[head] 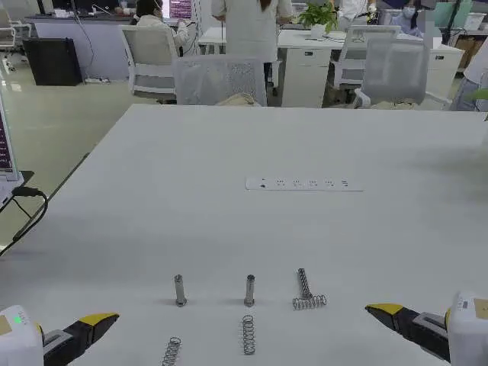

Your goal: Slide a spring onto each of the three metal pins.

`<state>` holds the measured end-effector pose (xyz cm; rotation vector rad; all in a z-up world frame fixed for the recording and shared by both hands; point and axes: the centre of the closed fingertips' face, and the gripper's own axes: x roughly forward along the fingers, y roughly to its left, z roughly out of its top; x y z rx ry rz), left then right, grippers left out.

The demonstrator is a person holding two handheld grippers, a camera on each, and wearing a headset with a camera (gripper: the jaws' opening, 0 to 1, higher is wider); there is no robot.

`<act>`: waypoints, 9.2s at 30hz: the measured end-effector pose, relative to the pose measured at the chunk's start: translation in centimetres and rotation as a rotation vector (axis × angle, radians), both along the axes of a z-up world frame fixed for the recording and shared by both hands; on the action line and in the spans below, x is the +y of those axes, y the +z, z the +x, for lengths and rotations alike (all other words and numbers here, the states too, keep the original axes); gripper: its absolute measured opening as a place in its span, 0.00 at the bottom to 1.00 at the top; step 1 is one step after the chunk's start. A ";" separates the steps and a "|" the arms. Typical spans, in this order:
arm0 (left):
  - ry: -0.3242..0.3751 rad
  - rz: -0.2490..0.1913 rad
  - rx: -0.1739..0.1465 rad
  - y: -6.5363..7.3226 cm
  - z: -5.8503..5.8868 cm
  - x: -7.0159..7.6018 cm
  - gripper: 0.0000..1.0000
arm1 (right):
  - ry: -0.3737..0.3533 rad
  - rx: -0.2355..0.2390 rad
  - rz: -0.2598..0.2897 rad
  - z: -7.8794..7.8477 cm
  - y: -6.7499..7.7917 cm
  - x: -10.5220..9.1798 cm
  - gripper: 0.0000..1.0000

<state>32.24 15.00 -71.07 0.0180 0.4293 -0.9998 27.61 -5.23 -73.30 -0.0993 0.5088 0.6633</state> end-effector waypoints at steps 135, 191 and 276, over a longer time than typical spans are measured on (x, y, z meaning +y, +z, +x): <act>-0.004 -0.011 -0.015 0.2 0.1 -0.1 0.90 | -0.102 -0.035 -0.080 9.0 3.2 -2.8 0.62; 0.005 -0.037 -0.005 0.4 0.4 0.0 0.85 | -0.178 0.184 -0.213 15.7 -3.2 -2.8 0.30; 0.001 -0.070 0.006 0.9 0.4 -0.2 0.80 | -0.188 0.314 -0.337 16.9 -5.3 -2.2 0.06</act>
